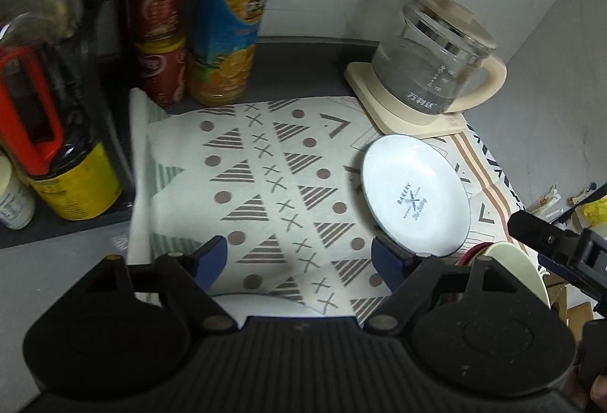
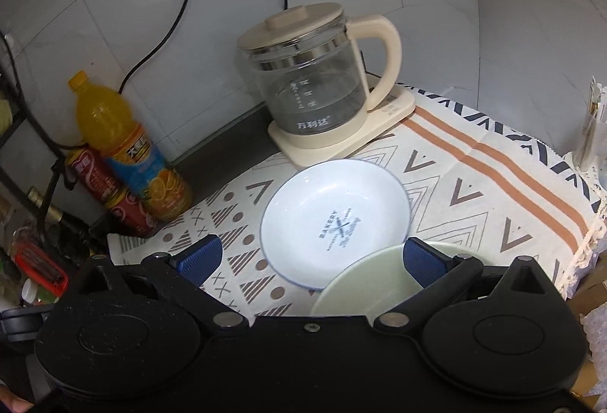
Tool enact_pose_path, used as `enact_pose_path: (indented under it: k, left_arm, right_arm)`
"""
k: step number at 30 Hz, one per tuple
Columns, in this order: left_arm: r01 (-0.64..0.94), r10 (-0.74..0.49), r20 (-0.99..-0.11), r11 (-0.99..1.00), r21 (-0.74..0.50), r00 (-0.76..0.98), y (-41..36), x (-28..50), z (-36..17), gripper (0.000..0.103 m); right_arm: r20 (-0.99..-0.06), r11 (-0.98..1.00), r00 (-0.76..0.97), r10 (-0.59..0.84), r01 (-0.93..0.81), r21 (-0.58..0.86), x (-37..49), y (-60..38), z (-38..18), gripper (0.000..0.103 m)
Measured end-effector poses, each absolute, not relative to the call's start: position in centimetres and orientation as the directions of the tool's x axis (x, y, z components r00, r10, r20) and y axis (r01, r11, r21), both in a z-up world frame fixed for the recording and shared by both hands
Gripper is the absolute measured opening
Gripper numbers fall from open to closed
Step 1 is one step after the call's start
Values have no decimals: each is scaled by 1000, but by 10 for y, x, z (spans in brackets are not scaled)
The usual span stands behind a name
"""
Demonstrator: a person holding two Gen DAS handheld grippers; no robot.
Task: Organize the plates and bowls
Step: 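Move both grippers to the small white 'BAKERY' plate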
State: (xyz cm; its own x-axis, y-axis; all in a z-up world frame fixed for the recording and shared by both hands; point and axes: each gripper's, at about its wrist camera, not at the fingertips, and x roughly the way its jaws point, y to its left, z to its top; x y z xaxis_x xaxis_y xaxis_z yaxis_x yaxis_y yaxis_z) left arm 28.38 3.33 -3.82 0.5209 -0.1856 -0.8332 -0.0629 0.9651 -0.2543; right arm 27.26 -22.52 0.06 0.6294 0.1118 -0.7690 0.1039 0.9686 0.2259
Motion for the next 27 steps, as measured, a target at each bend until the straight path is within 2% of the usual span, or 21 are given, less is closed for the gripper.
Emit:
enact_pose_path:
  k: [9, 16, 27]
  left_arm:
    - [-63, -199, -859, 964, -258, 472, -3, 308, -51, 81]
    - [-120, -180, -879, 959, -257, 441, -34, 325, -63, 81]
    - [-216, -141, -900, 945, -247, 412, -64, 357, -92, 78]
  right_arm:
    - [-809, 970, 571, 140, 85, 228, 309, -258, -9, 102]
    - [-842, 974, 504, 191, 6, 225, 339, -280, -23, 102]
    - [-900, 967, 354, 255, -69, 247, 392, -303, -60, 86]
